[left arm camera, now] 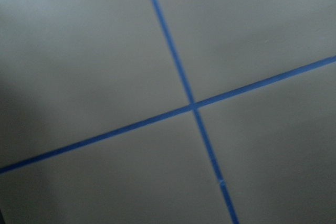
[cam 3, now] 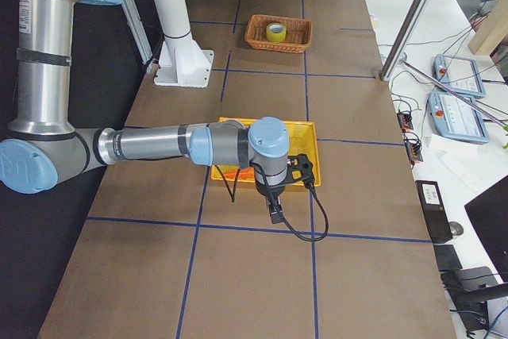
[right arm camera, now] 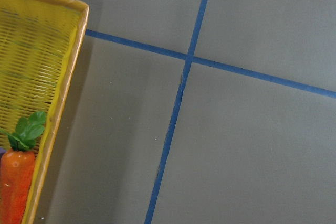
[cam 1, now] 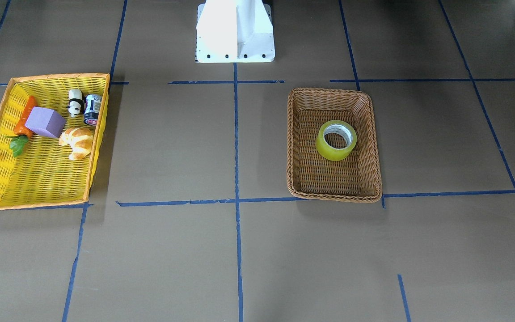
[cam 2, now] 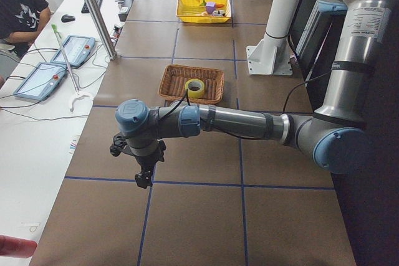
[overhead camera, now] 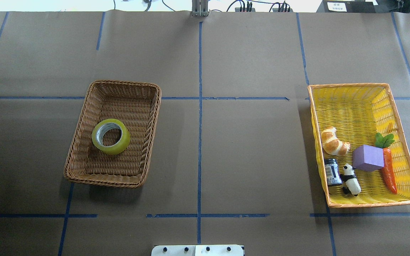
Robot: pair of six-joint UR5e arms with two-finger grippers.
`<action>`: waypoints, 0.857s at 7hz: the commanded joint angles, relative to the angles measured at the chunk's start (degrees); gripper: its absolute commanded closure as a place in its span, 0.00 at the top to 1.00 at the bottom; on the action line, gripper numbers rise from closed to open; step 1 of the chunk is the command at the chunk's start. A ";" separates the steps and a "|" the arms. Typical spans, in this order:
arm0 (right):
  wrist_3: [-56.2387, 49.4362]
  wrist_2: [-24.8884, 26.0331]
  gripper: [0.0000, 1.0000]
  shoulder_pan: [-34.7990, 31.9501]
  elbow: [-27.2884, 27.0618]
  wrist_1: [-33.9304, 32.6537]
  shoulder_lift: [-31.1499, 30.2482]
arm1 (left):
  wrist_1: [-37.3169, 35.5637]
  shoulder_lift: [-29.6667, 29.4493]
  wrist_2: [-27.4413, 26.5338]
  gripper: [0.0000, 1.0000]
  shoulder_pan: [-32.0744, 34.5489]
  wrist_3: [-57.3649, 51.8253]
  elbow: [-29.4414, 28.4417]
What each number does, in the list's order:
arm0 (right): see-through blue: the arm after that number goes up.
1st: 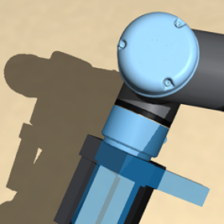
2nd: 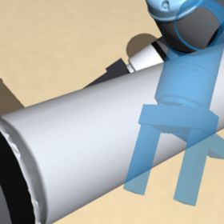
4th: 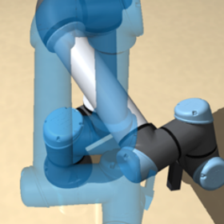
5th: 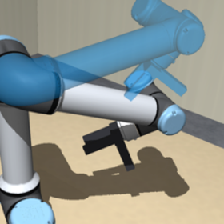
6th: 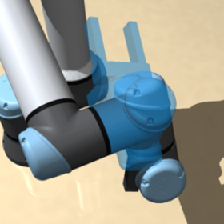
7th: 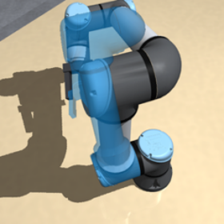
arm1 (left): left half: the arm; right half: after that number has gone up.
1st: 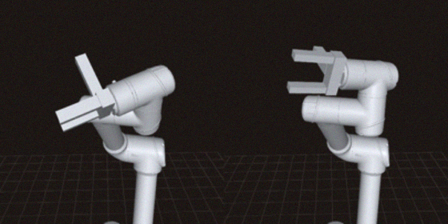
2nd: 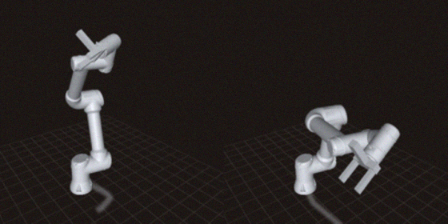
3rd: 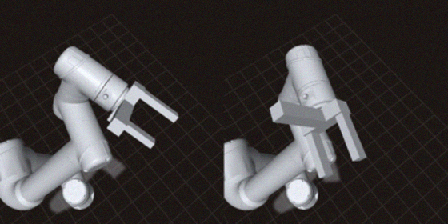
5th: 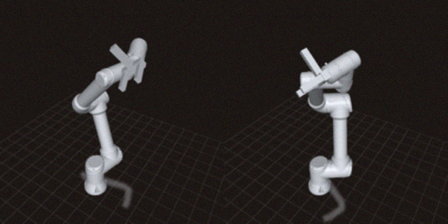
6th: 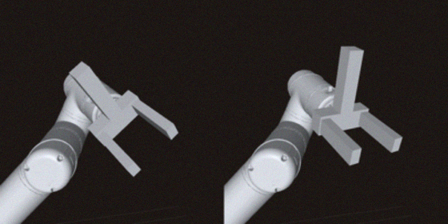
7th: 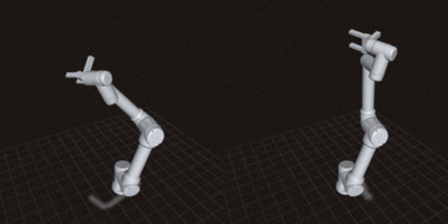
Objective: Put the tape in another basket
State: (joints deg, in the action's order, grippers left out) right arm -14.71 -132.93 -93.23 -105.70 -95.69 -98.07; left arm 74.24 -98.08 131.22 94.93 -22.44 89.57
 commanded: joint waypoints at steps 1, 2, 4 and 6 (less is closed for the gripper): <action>1.08 -0.13 1.00 1.54 0.76 -0.46 0.59 | -1.86 6.03 0.34 1.00 0.60 -0.32 5.18; 1.96 -0.13 1.00 2.26 1.72 -0.20 0.86 | 4.45 7.54 0.35 1.00 0.52 -0.06 4.48; 2.23 -0.13 1.00 3.32 2.78 -0.20 2.16 | 8.03 7.82 -0.26 1.00 0.43 0.38 3.07; 2.14 -0.66 1.00 3.41 5.40 -0.37 4.36 | 8.03 7.29 -0.17 1.00 0.43 0.29 3.85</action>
State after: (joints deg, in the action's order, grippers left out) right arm -12.56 -133.25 -89.92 -102.03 -96.03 -95.05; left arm 82.11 -90.61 131.11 95.37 -22.12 92.88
